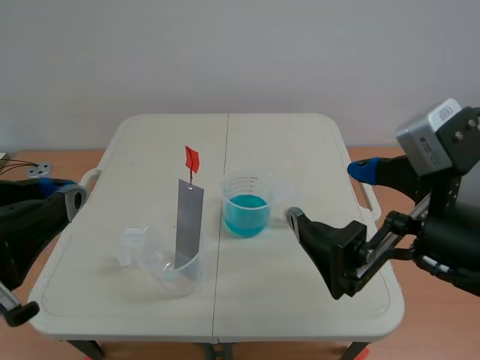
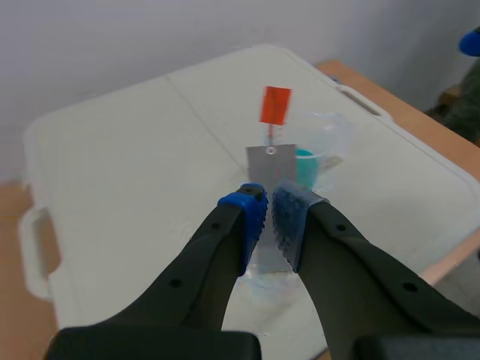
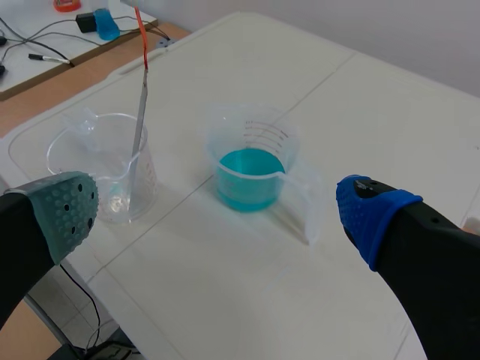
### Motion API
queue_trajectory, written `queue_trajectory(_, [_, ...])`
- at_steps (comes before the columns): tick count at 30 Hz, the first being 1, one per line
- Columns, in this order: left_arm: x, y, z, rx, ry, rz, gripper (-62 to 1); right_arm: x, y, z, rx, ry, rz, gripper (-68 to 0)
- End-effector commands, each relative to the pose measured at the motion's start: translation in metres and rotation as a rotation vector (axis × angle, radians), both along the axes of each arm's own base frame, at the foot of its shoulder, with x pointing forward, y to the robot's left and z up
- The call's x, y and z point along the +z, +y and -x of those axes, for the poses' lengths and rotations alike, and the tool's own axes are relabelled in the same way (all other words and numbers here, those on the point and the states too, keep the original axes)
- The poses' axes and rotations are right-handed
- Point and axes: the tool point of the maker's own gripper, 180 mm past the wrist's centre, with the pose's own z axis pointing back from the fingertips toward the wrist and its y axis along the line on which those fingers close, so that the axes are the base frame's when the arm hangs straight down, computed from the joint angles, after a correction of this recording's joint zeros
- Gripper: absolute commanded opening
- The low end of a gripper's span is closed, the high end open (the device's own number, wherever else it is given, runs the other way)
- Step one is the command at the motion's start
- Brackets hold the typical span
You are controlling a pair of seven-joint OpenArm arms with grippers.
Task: Hold the metal plate by the orange handle, dip it into the blue solution, take it out and point at it, then put the plate back in the beaker on the left.
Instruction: 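Lift the metal plate out of the left beaker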
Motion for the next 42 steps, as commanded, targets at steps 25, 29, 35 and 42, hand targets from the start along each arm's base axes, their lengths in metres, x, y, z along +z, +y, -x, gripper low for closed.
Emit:
queue_trajectory(25, [-0.119,0.215,0.114,0.430,0.441,-0.606,-52.5,0.006,0.083,-0.049,0.099,-0.030,-0.182,-1.2])
queue_trajectory(29, [-0.148,0.211,0.147,0.363,0.568,-0.586,-52.5,0.007,0.096,-0.054,0.117,-0.027,-0.198,-1.2])
queue_trajectory(35, [-0.181,0.186,0.194,0.254,0.725,-0.535,-52.5,0.007,0.116,-0.059,0.142,-0.012,-0.217,-1.2])
queue_trajectory(42, [-0.205,0.146,0.241,0.100,0.849,-0.500,-52.5,-0.001,0.135,-0.064,0.151,0.024,-0.230,-4.2])
